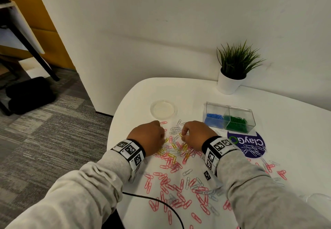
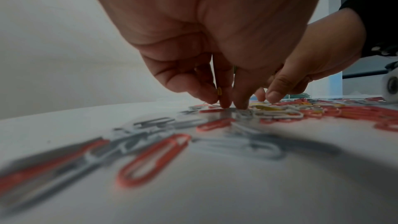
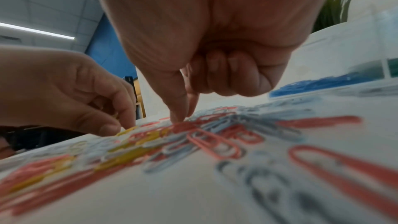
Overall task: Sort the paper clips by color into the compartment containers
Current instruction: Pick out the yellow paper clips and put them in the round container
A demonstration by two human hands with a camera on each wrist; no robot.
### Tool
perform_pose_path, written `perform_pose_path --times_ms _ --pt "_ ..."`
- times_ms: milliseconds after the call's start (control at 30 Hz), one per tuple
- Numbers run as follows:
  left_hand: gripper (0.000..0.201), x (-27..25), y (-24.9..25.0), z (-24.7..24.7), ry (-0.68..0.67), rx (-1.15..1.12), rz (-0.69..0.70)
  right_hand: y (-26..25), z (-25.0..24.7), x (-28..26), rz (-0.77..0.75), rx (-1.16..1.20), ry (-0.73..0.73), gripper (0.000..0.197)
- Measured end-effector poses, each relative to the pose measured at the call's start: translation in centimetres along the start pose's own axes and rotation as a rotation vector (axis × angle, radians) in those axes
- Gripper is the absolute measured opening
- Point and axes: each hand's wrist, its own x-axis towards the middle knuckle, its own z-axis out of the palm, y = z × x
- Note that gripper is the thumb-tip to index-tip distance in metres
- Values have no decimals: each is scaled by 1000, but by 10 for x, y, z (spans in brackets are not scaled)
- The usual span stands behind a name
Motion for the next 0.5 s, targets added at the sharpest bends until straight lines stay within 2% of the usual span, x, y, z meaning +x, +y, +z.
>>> perform_pose_path --times_ms 200,333,500 --pt "23 2 -2 5 41 48 -15 3 2 3 -1 -46 30 10" --pt "32 1 1 2 64 67 15 0 4 6 -5 -110 39 16" --pt "30 0 3 -1 14 79 13 -4 8 10 -45 -250 54 16"
